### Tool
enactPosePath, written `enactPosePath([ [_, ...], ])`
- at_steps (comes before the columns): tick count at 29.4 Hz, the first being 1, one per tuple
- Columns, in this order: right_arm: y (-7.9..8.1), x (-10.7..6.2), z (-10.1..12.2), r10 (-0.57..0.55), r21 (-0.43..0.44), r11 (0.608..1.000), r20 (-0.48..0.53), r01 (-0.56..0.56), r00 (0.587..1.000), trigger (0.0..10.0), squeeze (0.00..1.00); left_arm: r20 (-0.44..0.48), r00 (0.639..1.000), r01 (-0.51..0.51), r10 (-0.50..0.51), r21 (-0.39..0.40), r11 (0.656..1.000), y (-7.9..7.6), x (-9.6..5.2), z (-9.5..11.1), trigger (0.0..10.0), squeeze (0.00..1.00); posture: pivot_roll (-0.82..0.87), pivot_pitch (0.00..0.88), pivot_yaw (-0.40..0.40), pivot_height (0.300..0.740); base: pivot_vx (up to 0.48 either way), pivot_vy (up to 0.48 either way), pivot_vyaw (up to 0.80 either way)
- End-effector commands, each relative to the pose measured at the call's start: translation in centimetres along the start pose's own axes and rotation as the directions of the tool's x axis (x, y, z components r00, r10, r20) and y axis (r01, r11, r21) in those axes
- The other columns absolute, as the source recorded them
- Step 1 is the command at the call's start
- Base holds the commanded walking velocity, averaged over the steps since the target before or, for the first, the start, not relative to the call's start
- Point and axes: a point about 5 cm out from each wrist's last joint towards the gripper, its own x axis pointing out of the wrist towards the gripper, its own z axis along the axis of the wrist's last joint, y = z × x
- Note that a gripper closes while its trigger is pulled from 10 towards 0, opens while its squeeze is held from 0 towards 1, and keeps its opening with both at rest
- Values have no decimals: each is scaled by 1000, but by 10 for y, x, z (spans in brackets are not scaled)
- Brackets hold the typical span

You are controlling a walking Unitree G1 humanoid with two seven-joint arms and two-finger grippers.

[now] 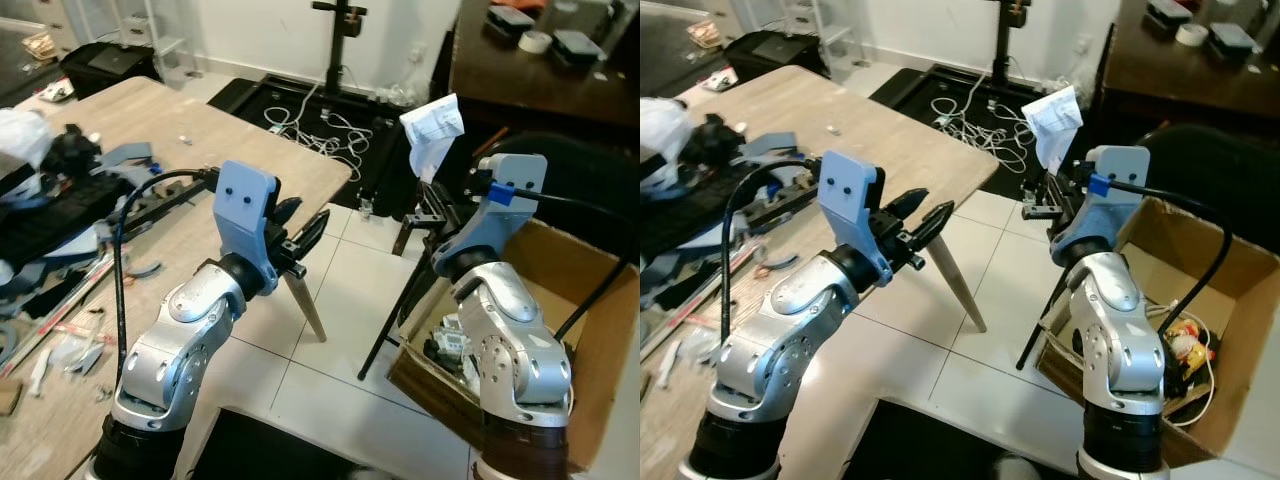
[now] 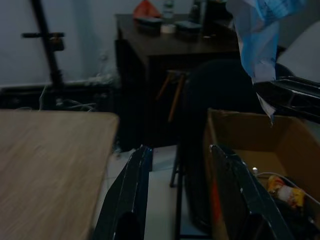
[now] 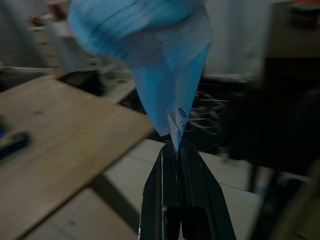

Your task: Picking trash to rubbish bin

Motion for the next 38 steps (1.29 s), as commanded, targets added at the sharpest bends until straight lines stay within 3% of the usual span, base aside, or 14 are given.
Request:
enactPosePath([
  [1, -1, -2, -4, -2, 1, 1000, -27, 2, 1000, 10000, 0, -36, 999, -36, 36, 4, 999, 1, -1, -9, 10000, 0, 28, 170, 41, 740, 0, 0, -800],
  [12, -15, -5, -12, -47, -21, 999, -98, 45, 994, 10000, 0, -44, 998, -34, 33, -25, 999, -3, -2, -13, 10000, 0, 21, 158, 39, 740, 0, 0, -800],
  [18, -17, -6, -15, -64, -25, 998, -122, 62, 991, 10000, 0, -47, 999, -16, 14, -59, 998, -6, -2, -14, 10000, 0, 21, 158, 39, 740, 0, 0, -800],
  [29, -23, -9, -18, -90, -20, 996, -140, 88, 986, 10000, 0, -60, 998, -7, 4, -53, 999, -12, 0, -16, 10000, 0, 19, 158, 41, 740, 0, 0, -800],
  [38, -22, -10, -19, -81, -17, 997, -148, 79, 986, 10000, 0, -72, 997, -23, 19, -55, 998, -13, 6, -19, 10000, 0, 19, 158, 41, 740, 0, 0, 0],
])
